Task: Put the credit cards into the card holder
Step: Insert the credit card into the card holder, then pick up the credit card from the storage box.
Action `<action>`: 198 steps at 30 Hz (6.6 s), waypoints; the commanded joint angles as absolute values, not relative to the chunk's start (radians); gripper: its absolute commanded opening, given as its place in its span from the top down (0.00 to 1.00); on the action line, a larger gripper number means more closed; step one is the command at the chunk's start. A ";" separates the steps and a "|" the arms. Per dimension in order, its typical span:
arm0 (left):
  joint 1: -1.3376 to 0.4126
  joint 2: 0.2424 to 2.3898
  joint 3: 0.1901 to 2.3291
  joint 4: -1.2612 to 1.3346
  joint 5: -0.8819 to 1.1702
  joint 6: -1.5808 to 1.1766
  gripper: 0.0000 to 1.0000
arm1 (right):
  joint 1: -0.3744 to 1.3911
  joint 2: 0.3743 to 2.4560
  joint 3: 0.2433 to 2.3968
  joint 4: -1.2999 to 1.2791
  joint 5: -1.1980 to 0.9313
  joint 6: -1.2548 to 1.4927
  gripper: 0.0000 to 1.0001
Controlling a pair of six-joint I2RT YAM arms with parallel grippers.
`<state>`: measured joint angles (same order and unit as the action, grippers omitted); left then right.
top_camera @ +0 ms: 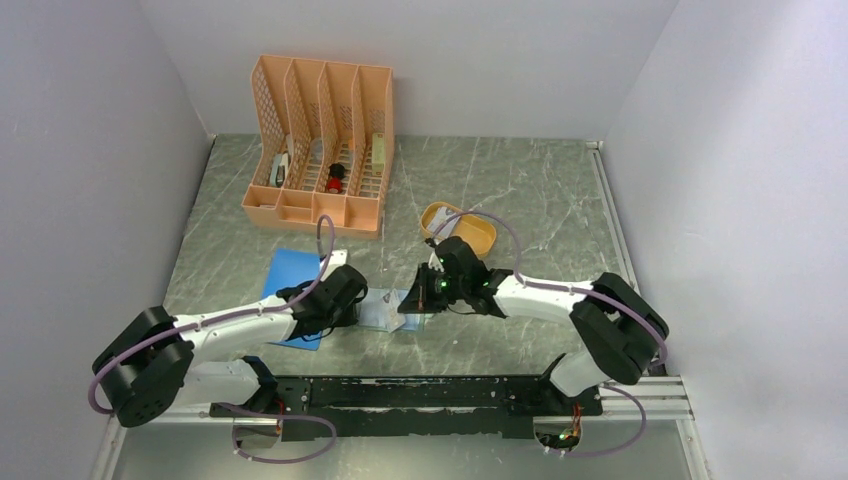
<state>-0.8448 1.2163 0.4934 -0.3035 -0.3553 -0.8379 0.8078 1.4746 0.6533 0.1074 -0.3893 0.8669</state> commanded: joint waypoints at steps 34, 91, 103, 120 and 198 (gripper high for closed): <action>-0.838 1.156 0.364 -0.202 -0.207 -0.859 0.84 | 0.827 1.559 0.626 0.177 -0.198 1.005 1.00; -0.837 1.135 0.339 -0.186 -0.181 -0.862 0.85 | 0.857 1.647 0.597 0.308 -0.144 1.089 1.00; -0.837 1.138 0.339 -0.180 -0.179 -0.862 0.85 | 0.859 1.675 0.610 0.320 -0.180 1.046 1.00; -0.837 1.128 0.332 -0.166 -0.165 -0.866 0.85 | 0.871 1.715 0.618 0.347 -0.222 1.051 1.00; -0.839 0.940 0.459 -0.257 -0.174 -0.782 0.50 | 0.391 1.830 1.043 0.024 0.048 0.900 0.34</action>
<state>-0.8383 0.9356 0.4675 -0.2600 -0.1711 -0.7792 0.3985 1.8095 1.0183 0.0311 0.0277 0.9012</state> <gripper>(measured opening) 0.507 0.675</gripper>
